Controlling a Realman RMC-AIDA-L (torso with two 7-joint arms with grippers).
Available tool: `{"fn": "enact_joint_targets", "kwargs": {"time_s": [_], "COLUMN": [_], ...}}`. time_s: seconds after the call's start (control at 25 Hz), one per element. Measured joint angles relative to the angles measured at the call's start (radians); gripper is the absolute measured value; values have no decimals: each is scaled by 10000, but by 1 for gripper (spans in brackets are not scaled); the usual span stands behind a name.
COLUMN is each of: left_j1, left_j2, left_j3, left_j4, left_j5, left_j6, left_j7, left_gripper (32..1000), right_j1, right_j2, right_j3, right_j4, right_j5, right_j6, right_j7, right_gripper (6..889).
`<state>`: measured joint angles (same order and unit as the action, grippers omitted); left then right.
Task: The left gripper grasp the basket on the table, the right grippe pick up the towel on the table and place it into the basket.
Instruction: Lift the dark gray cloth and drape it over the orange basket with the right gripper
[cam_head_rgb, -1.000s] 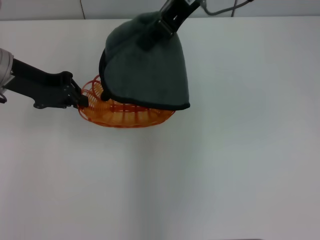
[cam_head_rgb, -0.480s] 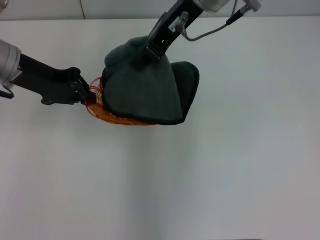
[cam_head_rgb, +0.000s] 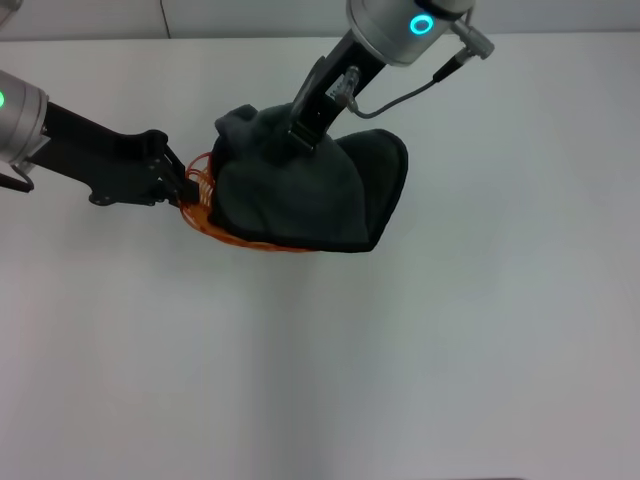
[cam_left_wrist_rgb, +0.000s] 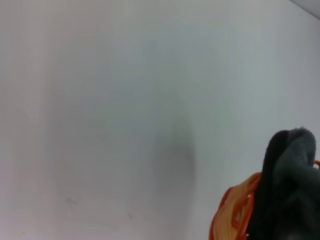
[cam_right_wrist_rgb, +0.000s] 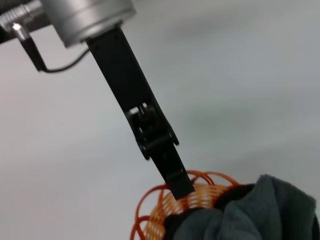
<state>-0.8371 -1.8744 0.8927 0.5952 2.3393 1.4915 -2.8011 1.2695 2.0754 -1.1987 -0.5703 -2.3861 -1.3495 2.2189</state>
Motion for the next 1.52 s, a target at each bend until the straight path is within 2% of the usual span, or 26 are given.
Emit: {"fn": "enact_joint_targets", "kwargs": {"time_s": [0.32,0.72,1.52], "left_j1": [-69,-129,-85], "left_j2": [-7,-16,-16], "left_j3": [-21,-29,-29], "left_j4": [0,0,0], "left_j5": [-12,-16,-16], "left_j6": [10,12,11], "left_j7": [-9,-14,-9], "left_gripper": [73,73,74], "right_j1": [1,-27,10], "right_j2": [32,31,31], "right_j3": [-333,-1207,-1237], "right_j4": [465,621,569], "right_j5": [2,531,531], "right_j6": [640,1023,1024], "right_j7": [-137,-146,-65], "right_gripper": [82,81,82]}}
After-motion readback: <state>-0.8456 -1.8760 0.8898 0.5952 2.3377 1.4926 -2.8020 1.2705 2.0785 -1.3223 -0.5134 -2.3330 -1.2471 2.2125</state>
